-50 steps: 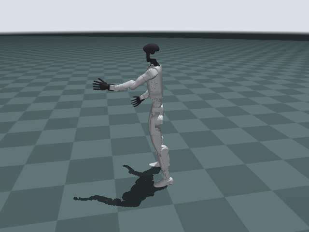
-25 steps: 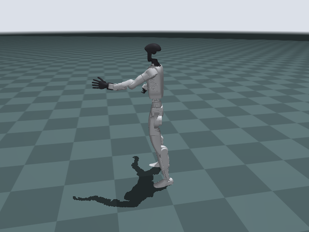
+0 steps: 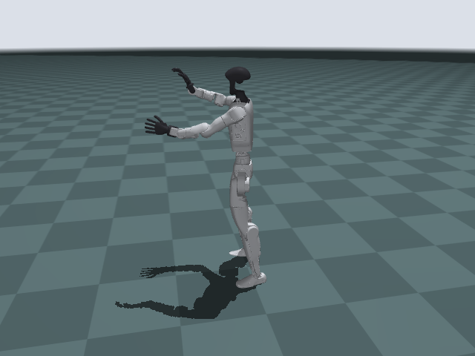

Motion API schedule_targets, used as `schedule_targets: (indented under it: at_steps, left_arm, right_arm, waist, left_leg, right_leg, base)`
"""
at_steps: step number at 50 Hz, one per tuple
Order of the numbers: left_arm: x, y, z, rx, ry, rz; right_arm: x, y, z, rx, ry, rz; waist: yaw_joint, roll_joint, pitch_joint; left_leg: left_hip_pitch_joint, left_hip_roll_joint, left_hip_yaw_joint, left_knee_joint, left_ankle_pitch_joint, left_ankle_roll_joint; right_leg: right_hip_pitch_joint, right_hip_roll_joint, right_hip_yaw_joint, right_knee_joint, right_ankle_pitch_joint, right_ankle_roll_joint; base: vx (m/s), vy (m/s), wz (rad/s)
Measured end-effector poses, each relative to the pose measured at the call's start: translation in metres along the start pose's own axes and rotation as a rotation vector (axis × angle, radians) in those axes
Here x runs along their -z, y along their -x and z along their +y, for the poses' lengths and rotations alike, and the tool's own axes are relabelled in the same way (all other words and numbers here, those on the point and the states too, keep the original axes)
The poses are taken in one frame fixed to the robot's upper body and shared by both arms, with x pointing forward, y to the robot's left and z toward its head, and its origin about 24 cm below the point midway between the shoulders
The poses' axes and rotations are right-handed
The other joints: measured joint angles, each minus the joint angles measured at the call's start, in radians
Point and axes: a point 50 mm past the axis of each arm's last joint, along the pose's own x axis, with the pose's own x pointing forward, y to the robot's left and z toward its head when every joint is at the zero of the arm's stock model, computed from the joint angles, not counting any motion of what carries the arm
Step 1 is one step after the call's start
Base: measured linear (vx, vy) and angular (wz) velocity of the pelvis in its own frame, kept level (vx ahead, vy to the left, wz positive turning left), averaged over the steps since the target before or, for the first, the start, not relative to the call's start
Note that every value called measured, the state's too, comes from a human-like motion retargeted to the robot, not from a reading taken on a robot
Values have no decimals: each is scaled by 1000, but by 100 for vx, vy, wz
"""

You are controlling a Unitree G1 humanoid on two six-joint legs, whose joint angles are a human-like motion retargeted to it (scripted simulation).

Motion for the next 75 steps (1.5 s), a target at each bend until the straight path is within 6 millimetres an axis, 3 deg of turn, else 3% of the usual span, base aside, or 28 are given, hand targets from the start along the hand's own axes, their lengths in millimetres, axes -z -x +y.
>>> schedule_targets:
  at_steps: [7, 15, 22, 30, 40, 75]
  left_arm:
    - [-12, 4, -23, 65, 5, -52]
    - [-24, 8, -45, 127, 0, -94]
    - [-40, 9, -60, 173, 30, -140]
    - [-51, 10, -67, 192, 56, -178]
    - [-50, 10, -66, 197, 25, -188]
    - [-37, 12, -62, 187, -22, -172]
  right_arm:
    - [-75, -14, 32, -175, 260, -445]
    - [-151, 0, 60, -251, 347, -819]
    - [-186, 17, 79, -267, 408, -1005]
    - [-190, 37, 102, -271, 494, -1084]
    - [-187, 50, 115, -265, 522, -1101]
    - [-188, 38, 106, -191, 531, -1104]
  waist:
    - [51, -28, 9]
    - [92, -56, 11]
    - [125, -77, 23]
    - [156, -101, 37]
    - [174, -113, 47]
    - [157, -103, 36]
  left_leg:
    - [-8, -4, -16, 0, 6, -1]
    - [-21, -14, -43, 4, 9, 1]
    - [-29, -20, -58, 6, 10, 0]
    - [-32, -23, -68, 8, 9, -1]
    - [-33, -26, -75, 10, 7, 0]
    - [-31, -25, -73, 10, 3, -4]
  right_leg:
    - [2, -7, -16, 0, 2, 0]
    - [6, -24, -40, 4, -2, 0]
    - [7, -34, -54, 6, -3, 0]
    - [11, -40, -64, 8, -4, 0]
    - [14, -45, -70, 8, -5, 0]
    - [16, -43, -70, 7, -7, 0]
  base:
    - [0, 0, 0]
    - [0, 0, 0]
    - [0, 0, 0]
    - [0, 0, 0]
    - [0, 0, 0]
    - [0, 0, 0]
